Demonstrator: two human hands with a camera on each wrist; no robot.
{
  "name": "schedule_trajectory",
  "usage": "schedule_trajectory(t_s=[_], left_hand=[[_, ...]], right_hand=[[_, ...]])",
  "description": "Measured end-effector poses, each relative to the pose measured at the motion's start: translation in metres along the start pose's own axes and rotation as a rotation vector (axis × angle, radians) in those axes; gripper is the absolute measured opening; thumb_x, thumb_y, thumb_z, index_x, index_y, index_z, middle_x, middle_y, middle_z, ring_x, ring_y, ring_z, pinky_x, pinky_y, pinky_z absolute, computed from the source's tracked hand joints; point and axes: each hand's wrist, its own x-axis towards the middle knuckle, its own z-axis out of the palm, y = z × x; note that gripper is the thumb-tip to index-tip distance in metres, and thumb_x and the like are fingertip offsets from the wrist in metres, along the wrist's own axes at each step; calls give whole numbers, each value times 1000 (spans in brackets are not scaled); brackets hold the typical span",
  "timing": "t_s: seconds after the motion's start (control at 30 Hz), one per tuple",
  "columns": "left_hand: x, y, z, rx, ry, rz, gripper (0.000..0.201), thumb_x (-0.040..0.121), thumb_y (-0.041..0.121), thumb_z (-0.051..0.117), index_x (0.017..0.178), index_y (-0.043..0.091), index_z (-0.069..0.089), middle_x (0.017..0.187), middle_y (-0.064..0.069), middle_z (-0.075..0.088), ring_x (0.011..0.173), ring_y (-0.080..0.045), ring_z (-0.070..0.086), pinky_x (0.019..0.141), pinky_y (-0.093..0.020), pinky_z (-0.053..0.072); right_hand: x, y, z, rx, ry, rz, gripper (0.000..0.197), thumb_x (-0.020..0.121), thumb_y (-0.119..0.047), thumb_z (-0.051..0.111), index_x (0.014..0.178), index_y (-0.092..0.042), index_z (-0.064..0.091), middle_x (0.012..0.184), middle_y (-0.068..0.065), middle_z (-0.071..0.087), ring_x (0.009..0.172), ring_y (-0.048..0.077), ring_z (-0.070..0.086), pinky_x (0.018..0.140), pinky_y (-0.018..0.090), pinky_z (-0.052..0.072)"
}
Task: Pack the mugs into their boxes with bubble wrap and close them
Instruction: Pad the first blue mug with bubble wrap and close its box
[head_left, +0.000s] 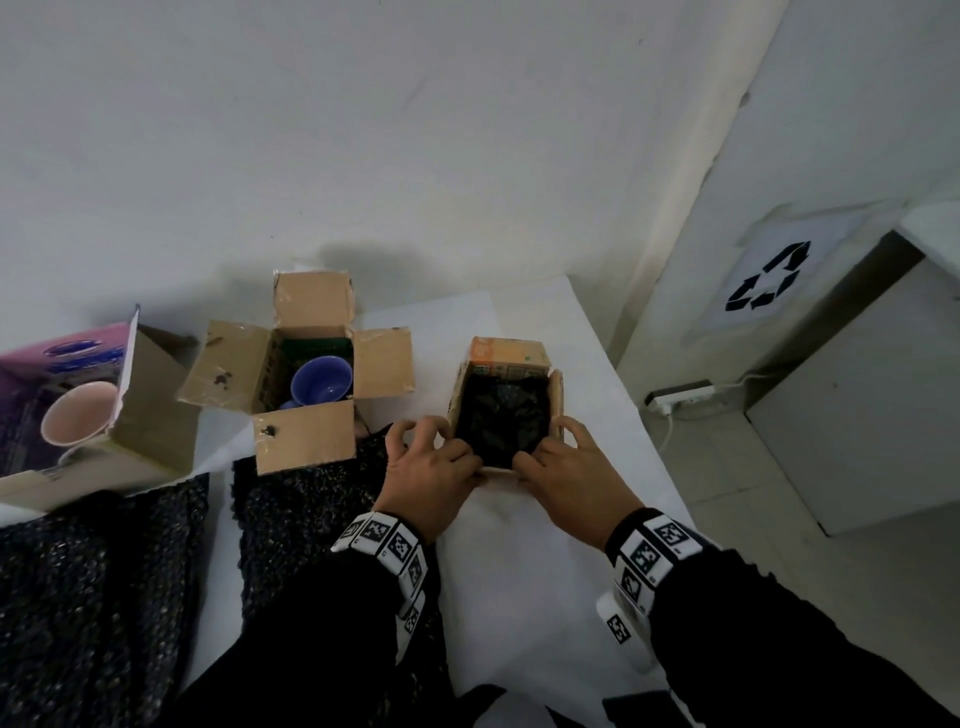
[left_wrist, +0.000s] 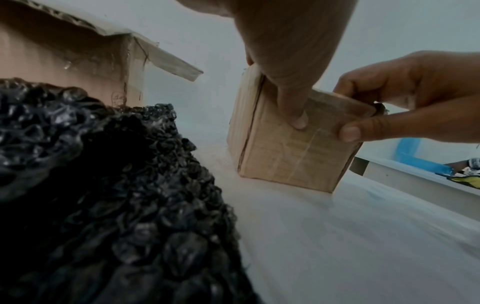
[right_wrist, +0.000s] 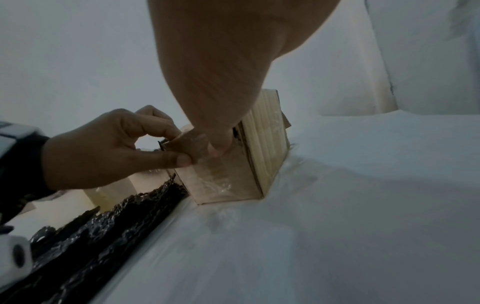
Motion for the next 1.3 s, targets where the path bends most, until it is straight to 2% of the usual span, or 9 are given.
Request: schedule_trajectory(t_s=[0.2,0.37,0.53,0.73,0.83,0.97,1.03,1.13,1.3], left_hand=[[1,-1,-6,-53,37,-9,19,81,45,60,81,28,69,87,15,68,102,-23,47,91,-47,35],[3,-7,-6,-108,102,51,19,81,42,63,82,24,71,100,9,68,96,-22,49,77,-37,37],[6,-7,-2,-105,83,97,20,83,44,64,77,25,67,91,11,66,88,-23,49,73,-35,34],[8,-9,1,-167,47,95,21,80,45,68,77,24,67,91,10,65,88,-24,47,73,-33,34],[9,-13,1,-283,32,36,25,78,46,70,84,22,68,106,6,64,93,-24,50,75,-35,41],[7,-20,5,-449,-17,-142,49,72,54,71,105,18,64,123,-1,52,103,-23,54,85,-38,49],[5,-19,7,-505,-38,-178,52,71,54,72,108,18,61,125,1,46,104,-20,55,82,-37,54],[6,-15,9,-530,-42,-207,53,72,54,73,110,19,59,127,2,43,101,-19,58,74,-37,57],[12,-7,10,-545,-53,-237,60,72,61,70,116,22,55,128,6,43,101,-17,59,71,-34,57]], right_hand=[[-1,0,-3,73,55,37,14,85,-31,60,95,-21,56,85,-3,62,91,20,58,99,39,31],[8,8,-14,119,72,194,52,91,-67,39,105,-21,59,111,-4,61,121,22,49,101,47,31],[43,16,-10,23,-36,421,58,95,-63,26,118,-19,55,126,2,58,133,26,36,108,53,15],[61,19,1,10,-231,434,56,95,-55,27,129,-17,50,131,2,57,146,27,12,109,56,-15],[67,25,0,63,-99,433,45,97,-46,25,109,-20,60,115,0,64,136,25,34,109,52,7],[81,43,1,518,308,629,13,96,-21,45,99,-12,54,103,7,52,94,26,51,81,39,44],[95,53,1,644,262,829,15,96,-22,49,106,-11,53,107,7,54,97,26,54,85,41,47],[116,62,2,849,-107,989,39,101,-37,42,109,-3,59,107,10,63,101,30,58,88,38,43],[126,63,-8,1271,125,984,35,97,-42,50,98,-10,65,103,6,70,99,23,64,96,43,48]])
